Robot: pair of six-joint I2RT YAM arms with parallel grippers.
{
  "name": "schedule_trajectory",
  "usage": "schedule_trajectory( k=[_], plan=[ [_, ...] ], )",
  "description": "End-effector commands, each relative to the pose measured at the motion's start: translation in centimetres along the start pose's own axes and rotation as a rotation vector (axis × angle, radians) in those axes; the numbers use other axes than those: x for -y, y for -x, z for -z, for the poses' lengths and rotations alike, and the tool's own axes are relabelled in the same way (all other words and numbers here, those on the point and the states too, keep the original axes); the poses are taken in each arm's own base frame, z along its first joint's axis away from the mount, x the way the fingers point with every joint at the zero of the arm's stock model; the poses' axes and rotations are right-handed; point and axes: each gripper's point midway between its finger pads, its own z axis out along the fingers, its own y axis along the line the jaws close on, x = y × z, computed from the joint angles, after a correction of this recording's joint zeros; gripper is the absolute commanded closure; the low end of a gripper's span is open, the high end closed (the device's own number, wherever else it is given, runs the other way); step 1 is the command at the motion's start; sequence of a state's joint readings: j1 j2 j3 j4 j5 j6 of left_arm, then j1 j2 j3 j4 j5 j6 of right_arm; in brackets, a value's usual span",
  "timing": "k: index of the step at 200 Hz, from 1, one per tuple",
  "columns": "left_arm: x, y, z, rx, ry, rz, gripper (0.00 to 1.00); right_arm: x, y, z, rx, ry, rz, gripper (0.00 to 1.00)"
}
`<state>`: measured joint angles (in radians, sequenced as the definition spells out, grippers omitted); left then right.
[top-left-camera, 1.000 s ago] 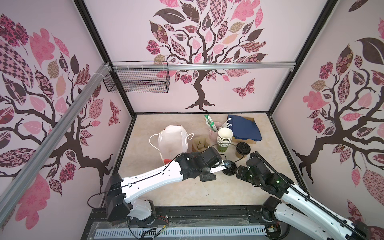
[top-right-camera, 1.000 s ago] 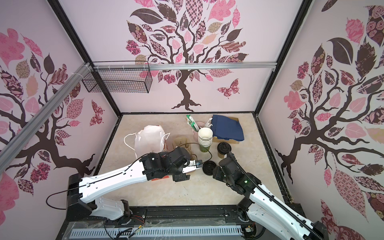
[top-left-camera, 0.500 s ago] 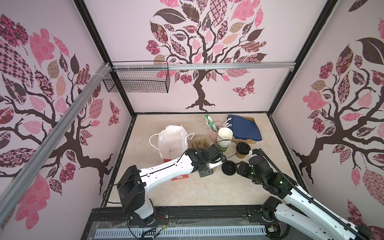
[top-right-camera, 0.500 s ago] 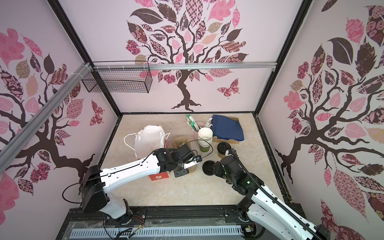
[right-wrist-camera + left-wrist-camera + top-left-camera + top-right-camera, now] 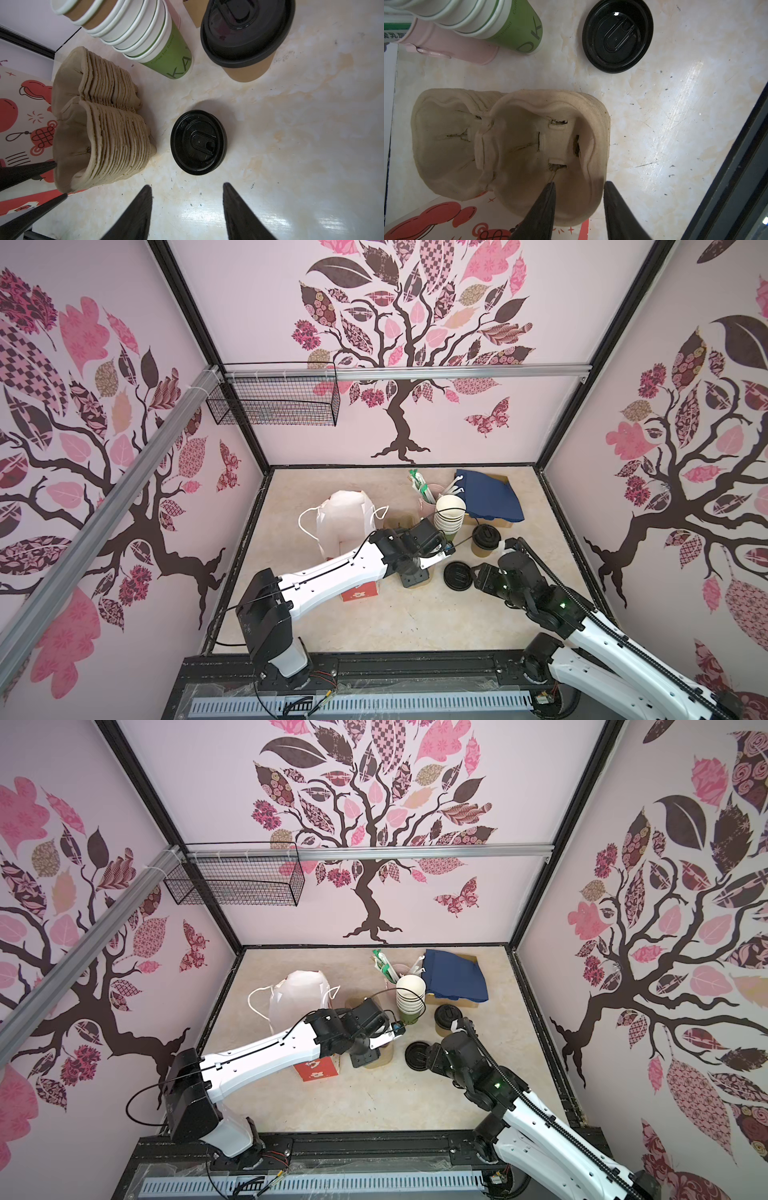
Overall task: Pack a coffee takeout order
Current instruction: Pick up the cup tray.
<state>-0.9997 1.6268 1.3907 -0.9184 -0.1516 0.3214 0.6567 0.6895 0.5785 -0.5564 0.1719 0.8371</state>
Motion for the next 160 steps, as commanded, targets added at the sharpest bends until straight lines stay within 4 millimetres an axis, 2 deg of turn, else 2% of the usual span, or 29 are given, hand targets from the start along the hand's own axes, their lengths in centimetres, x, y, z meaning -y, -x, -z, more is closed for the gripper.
schedule_trajectory(
  k=[1,63,160],
  plan=[
    [-0.2,1.3,0.6,0.022,-0.014,0.004,0.59,0.0,0.6,0.6,0.024,-0.006,0.005,0.43],
    [-0.2,1.4,-0.2,-0.005,-0.022,-0.005,0.68,-0.1,0.8,0.7,0.027,-0.002,0.009,0.43],
    [-0.4,1.7,0.8,0.015,-0.020,-0.001,0.88,-0.2,1.0,0.9,0.033,-0.004,0.015,0.43]
  ],
)
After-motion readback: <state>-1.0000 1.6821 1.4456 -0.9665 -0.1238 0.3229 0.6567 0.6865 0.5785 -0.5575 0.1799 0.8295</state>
